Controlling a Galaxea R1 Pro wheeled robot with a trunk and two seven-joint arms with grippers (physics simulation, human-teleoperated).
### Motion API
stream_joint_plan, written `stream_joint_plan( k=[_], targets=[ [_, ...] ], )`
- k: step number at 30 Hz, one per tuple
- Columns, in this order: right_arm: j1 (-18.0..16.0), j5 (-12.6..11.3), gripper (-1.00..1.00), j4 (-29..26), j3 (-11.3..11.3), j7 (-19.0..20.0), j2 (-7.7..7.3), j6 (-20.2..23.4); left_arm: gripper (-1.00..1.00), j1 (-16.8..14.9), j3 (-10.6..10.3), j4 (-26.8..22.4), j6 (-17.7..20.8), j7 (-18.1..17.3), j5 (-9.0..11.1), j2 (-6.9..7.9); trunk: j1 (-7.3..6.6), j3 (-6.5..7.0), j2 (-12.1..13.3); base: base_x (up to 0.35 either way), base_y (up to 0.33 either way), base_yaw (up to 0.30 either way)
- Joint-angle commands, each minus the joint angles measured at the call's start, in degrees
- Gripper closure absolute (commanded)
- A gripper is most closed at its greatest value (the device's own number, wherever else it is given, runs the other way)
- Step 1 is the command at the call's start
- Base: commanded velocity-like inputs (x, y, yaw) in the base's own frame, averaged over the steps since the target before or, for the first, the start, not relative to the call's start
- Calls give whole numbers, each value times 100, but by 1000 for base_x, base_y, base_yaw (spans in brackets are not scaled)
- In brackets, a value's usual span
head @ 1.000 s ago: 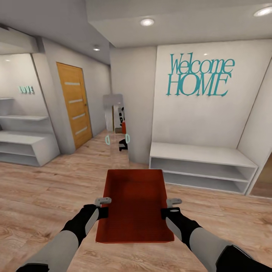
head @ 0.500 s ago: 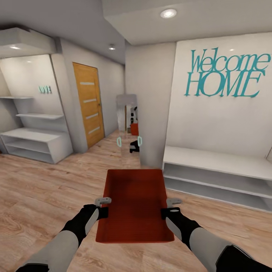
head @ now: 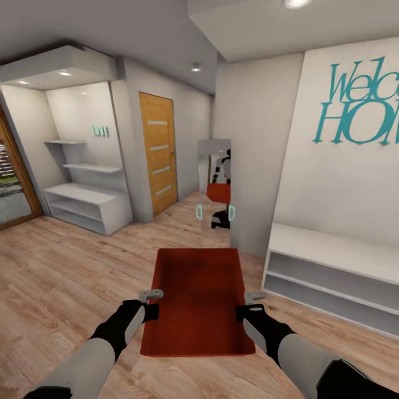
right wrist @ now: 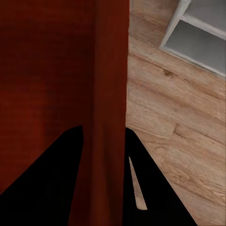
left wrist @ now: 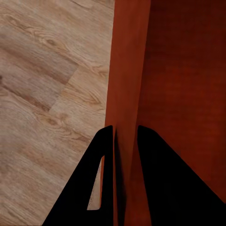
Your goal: Move the two storage containers from the living room to the garage. In the garage, place one container on the floor and stack the other container on top of it (either order is fine).
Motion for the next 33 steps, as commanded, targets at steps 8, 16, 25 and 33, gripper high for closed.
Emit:
stream_joint_plan(
  k=[8,16,25,33],
  targets=[
    [-3,-8,100,-136,-16,-35,-1,-264,100,2,22,1,33,71,-20,4,5,-3,-4,320,0,300],
    [-3,-8,100,-136,-15,-35,-2,-263,100,2,28,1,33,72,-14,4,5,-3,-4,320,0,300],
    [-3,-8,100,-136,-22,-35,-1,-263,100,2,39,1,25,72,-3,9,5,-3,-4,320,0,300],
    [-3,-8,100,-136,-23,-35,-5,-261,100,2,40,1,27,72,-2,5,5,-3,-4,320,0,300]
  ],
)
